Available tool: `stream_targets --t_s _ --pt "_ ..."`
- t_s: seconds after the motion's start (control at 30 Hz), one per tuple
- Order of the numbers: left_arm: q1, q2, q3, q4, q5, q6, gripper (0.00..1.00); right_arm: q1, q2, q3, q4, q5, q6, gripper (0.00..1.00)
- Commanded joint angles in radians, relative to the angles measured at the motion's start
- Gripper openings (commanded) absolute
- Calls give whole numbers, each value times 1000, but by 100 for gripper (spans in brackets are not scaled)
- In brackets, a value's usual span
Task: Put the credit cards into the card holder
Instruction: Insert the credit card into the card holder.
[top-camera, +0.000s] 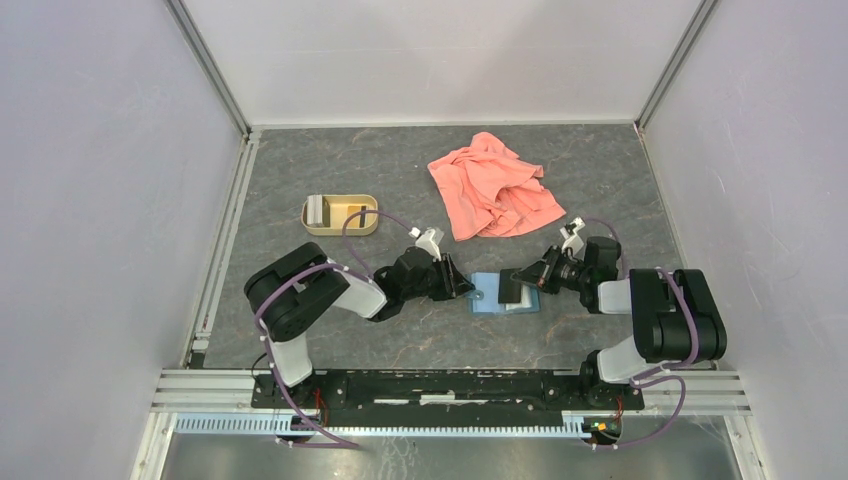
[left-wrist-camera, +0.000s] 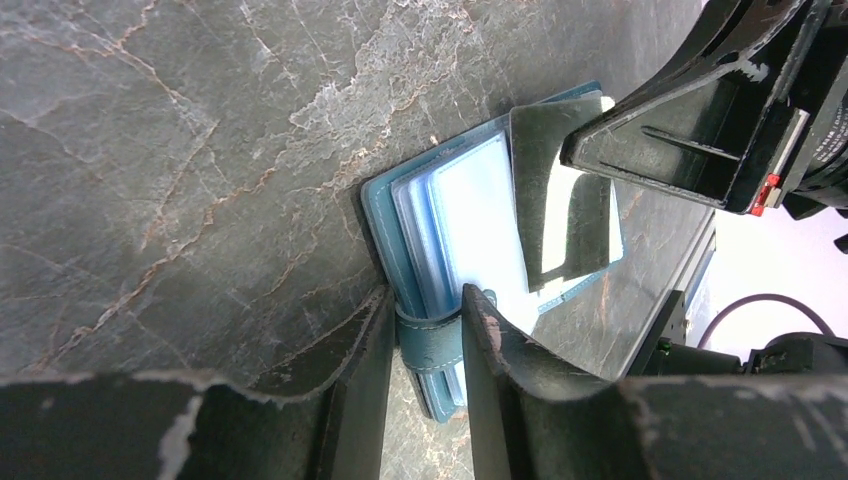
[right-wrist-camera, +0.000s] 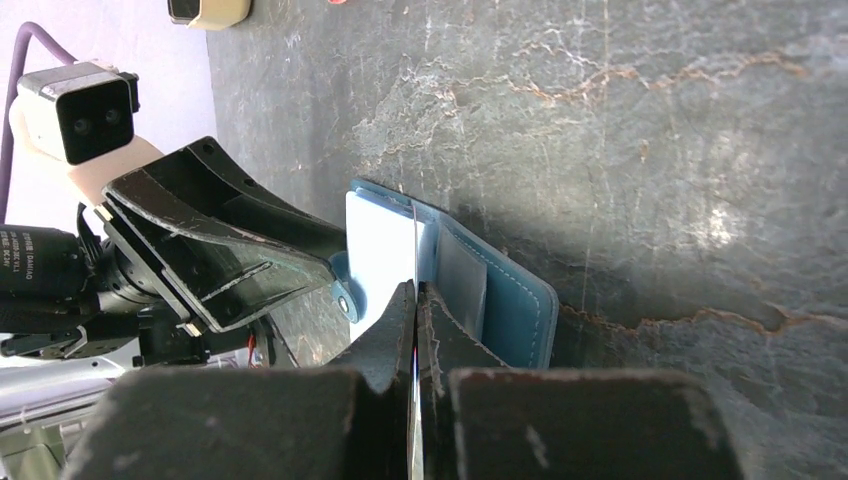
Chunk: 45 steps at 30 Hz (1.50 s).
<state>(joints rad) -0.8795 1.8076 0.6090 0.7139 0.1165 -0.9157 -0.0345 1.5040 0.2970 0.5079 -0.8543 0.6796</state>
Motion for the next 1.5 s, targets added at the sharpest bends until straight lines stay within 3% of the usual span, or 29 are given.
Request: stream_targets --t_s 0.0,0.63,1.07,1.3,1.47 --pt "-7 45 4 -32 17 45 38 -13 21 -34 126 6 60 0" --pt "-7 79 -34 27 -1 0 34 -21 -46 -172 255 52 131 0" --pt "-7 92 -30 68 25 -2 34 61 -26 -184 307 50 150 0" --pt "-7 77 -43 68 17 0 35 61 -56 -175 207 62 112 1" --pt "-6 76 -47 70 15 3 35 61 -71 -144 48 76 42 2"
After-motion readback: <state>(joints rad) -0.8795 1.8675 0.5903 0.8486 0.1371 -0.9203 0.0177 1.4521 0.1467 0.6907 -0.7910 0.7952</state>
